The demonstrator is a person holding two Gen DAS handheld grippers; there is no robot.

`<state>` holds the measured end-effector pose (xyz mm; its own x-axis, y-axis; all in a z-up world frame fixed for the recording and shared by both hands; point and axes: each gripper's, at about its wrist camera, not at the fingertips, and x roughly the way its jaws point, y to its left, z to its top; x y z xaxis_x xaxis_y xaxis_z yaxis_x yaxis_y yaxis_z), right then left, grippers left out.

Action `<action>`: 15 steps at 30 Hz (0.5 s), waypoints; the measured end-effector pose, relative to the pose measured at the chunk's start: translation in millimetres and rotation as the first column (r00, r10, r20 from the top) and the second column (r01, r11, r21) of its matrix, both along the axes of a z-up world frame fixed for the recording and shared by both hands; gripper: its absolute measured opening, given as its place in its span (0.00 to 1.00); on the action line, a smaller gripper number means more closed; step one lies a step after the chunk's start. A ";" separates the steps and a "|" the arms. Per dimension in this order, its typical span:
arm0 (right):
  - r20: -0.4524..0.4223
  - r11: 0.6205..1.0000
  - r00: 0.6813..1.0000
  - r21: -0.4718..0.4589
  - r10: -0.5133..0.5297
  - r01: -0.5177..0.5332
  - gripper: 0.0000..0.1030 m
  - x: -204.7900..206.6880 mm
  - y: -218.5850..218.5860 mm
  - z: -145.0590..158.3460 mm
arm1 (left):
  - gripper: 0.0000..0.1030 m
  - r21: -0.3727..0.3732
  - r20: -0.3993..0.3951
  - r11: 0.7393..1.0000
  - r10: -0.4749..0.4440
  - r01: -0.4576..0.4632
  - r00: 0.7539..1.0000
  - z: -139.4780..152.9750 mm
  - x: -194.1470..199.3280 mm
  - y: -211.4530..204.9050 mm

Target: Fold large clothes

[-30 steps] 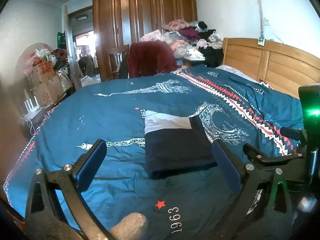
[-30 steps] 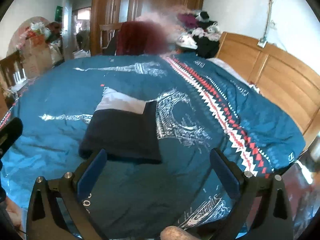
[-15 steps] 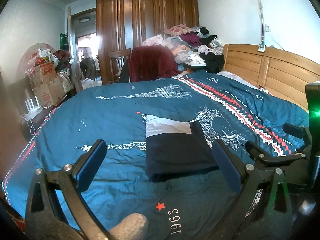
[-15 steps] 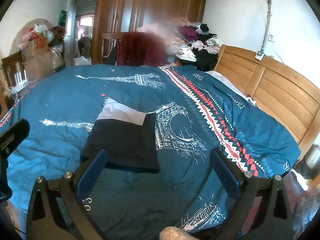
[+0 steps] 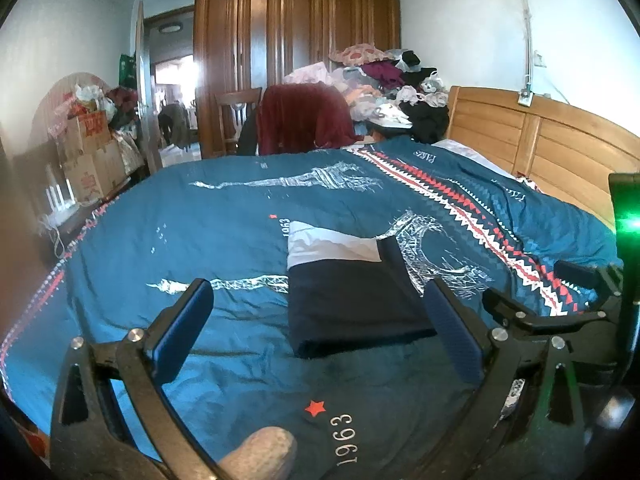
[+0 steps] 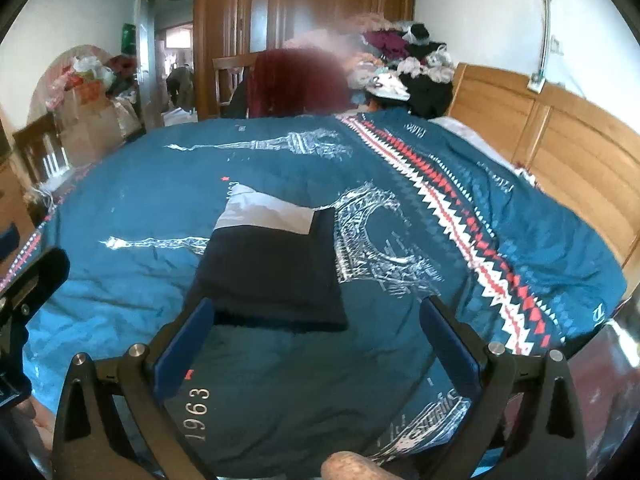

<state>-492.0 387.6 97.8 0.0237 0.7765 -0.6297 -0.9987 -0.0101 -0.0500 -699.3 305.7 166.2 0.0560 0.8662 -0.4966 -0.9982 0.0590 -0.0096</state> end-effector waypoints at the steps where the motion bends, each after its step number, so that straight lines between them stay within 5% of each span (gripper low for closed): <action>1: 0.000 1.000 1.000 -0.003 -0.002 0.002 1.00 0.4 0.7 -1.1 | 1.00 -0.002 0.004 1.000 -0.001 0.001 1.000 0.6 -1.2 0.5; 15: -0.074 0.998 0.997 -0.053 0.012 -0.016 1.00 10.8 12.7 -9.6 | 1.00 -0.020 0.027 1.000 -0.017 0.018 0.999 3.5 -3.1 5.0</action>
